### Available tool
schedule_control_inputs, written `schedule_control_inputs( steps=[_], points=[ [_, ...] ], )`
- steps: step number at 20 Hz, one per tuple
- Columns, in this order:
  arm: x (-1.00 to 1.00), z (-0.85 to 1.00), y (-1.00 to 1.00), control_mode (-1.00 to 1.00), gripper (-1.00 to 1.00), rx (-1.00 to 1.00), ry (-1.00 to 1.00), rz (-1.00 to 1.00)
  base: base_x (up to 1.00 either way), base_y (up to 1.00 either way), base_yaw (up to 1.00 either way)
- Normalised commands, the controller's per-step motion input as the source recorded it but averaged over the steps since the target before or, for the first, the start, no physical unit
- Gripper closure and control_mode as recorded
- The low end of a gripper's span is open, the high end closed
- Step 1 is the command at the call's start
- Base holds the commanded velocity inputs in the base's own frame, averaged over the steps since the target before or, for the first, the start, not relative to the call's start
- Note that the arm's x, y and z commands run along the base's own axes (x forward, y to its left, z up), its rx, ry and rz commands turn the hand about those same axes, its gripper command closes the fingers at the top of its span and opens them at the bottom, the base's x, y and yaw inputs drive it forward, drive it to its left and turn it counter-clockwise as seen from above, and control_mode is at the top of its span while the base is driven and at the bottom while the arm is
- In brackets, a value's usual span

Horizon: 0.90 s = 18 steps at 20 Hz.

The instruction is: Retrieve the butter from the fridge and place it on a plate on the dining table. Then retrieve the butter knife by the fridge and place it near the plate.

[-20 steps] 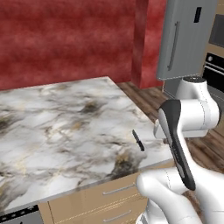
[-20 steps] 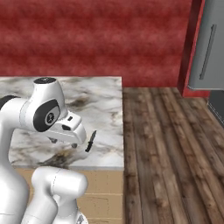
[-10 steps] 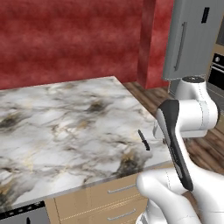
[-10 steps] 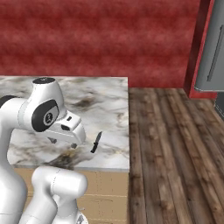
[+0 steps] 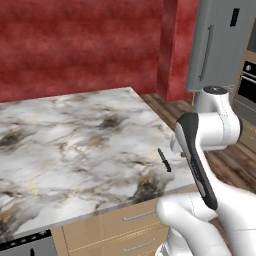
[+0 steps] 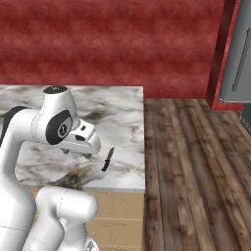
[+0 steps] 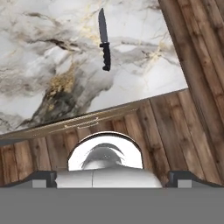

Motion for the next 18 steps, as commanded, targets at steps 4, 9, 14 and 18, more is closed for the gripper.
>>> schedule_control_inputs(
  steps=[4,9,14,18],
  points=[
    [0.67,-0.09,0.00,-1.00,-1.00,0.00,-0.10,0.05,0.00,0.00,0.00],
    [0.59,-0.24,-0.01,-1.00,-1.00,0.00,-0.06,-0.03,0.00,0.00,0.00],
    [0.68,-0.31,-0.03,-1.00,-1.00,-0.01,-0.06,-0.02,0.00,0.00,0.00],
    [0.13,-0.11,-0.01,-1.00,-1.00,-0.01,0.01,-0.03,0.00,0.00,0.00]
  ],
)
